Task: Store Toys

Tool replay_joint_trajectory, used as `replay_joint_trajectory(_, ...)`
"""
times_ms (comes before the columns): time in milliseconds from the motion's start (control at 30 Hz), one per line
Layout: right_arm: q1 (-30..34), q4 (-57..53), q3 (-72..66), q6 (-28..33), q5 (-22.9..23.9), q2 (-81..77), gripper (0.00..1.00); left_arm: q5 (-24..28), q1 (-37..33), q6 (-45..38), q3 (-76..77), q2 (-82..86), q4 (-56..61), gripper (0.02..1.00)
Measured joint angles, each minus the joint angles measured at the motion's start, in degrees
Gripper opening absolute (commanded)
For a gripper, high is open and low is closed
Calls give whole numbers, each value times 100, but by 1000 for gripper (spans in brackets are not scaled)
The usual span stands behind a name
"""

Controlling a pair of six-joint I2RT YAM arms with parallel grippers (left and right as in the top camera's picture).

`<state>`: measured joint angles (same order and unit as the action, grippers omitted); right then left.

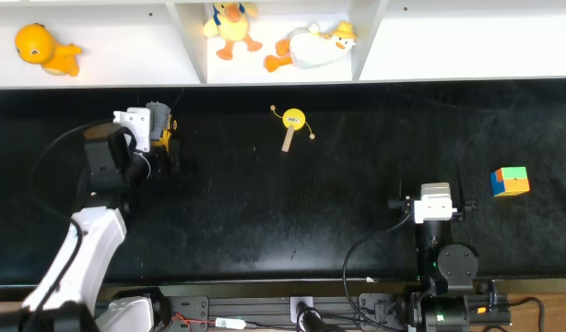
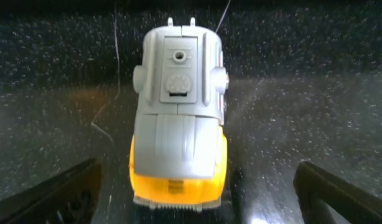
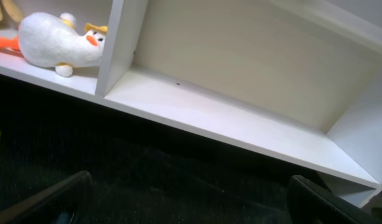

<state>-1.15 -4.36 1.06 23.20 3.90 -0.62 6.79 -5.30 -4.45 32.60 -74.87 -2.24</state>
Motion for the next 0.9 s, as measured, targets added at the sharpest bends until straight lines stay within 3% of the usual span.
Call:
replay_joint_trajectory(100,0,-2,0,0,-2,0,996,-20,9,0,0,-271,330,1000)
replay_joint_trajectory(300,0,2,0,0,0,0,996,-68,9,0,13,-739,577,855)
replay_joint_trajectory(467,0,0,0,0,0,0,996,-146,9,-28,79,-1025,828,581)
replay_joint_trajectory(600,0,0,0,0,-2,0,996,-149,9,-11,125,-1043,780,437)
replay_joint_trajectory(900,0,-2,0,0,0,0,996,-306,9,-13,-144,588,-295,408)
